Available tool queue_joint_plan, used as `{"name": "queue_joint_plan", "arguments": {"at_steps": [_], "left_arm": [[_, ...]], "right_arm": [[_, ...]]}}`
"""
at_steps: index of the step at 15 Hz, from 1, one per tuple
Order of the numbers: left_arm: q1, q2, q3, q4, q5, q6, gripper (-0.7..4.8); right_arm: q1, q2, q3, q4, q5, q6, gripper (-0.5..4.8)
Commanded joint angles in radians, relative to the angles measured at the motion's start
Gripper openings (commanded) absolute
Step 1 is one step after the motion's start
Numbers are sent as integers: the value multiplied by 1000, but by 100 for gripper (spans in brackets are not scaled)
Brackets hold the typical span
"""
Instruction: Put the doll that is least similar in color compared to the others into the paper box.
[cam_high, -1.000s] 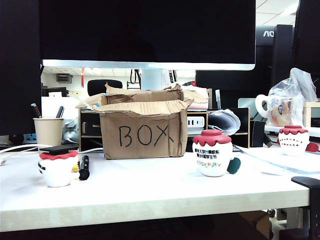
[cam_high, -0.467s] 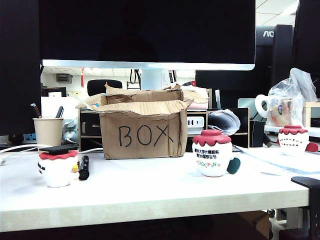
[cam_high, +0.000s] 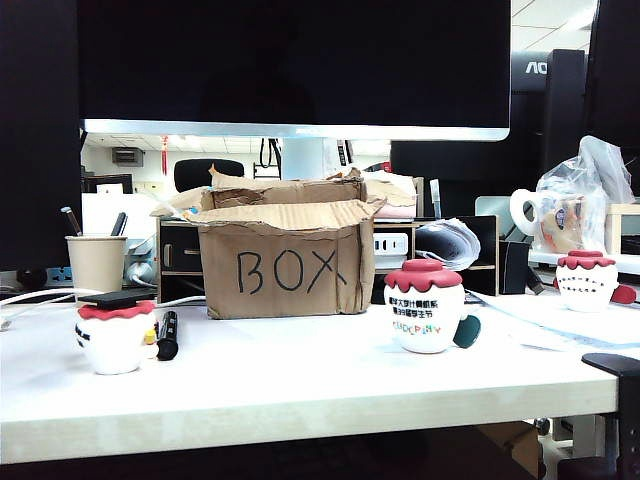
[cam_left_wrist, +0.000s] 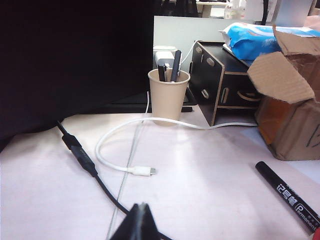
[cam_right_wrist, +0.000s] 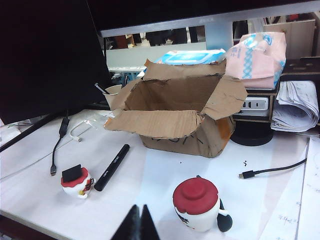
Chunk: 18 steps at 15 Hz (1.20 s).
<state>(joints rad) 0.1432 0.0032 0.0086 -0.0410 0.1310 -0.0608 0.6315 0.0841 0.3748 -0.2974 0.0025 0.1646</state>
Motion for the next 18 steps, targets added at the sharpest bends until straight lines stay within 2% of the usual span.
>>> {"name": "queue_joint_plan", "arguments": {"at_steps": [1, 5, 16, 18], "left_arm": [[1, 0, 1, 12, 4, 1, -5], [1, 0, 1, 12, 4, 1, -5], [1, 0, 1, 12, 4, 1, -5], [1, 0, 1, 12, 4, 1, -5]], "right_arm": [[1, -2, -49, 45, -5, 0, -6], [0, -2, -97, 104, -2, 0, -6], [-1, -2, -98, 86, 6, -18, -5], [-1, -2, -104, 86, 123, -23, -5]]}}
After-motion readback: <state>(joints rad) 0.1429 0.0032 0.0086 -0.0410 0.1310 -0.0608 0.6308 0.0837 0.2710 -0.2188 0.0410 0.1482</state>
